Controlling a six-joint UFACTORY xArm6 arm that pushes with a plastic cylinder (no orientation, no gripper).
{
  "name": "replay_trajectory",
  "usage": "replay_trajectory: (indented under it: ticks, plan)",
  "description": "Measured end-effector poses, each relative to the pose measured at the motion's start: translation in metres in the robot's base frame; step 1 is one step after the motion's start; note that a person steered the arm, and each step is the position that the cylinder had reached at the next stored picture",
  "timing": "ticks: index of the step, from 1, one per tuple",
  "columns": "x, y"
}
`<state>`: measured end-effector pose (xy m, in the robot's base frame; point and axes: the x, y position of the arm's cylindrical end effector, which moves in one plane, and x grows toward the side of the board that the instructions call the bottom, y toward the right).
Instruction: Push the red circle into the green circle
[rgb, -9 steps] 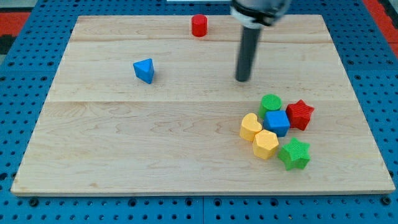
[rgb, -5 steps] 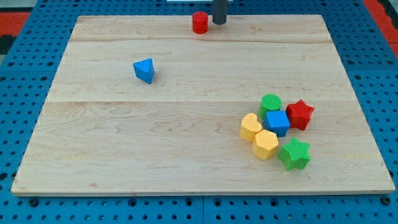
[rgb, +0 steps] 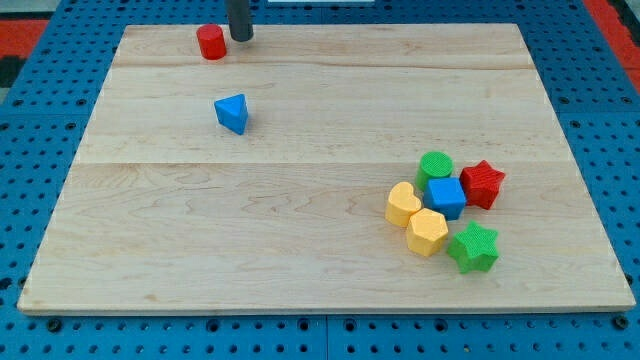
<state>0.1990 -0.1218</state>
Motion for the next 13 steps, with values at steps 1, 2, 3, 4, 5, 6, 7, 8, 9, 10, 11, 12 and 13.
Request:
replay_trajectory:
  ticks: [1,2,3,4,5,6,7,8,9,10,11,12,13]
  plan:
    - [-0.002,-0.039]
    - [0.039,-0.067]
    - [0.046,-0.050]
    - [0.045,-0.033]
    - [0.059,-0.035]
    - [0.059,-0.035]
    - [0.061,-0.035]
    - [0.065,-0.048]
    - [0.078,-0.094]
    - [0.084,-0.073]
    - [0.115,-0.023]
    - [0.130,-0.022]
    - [0.129,-0.009]
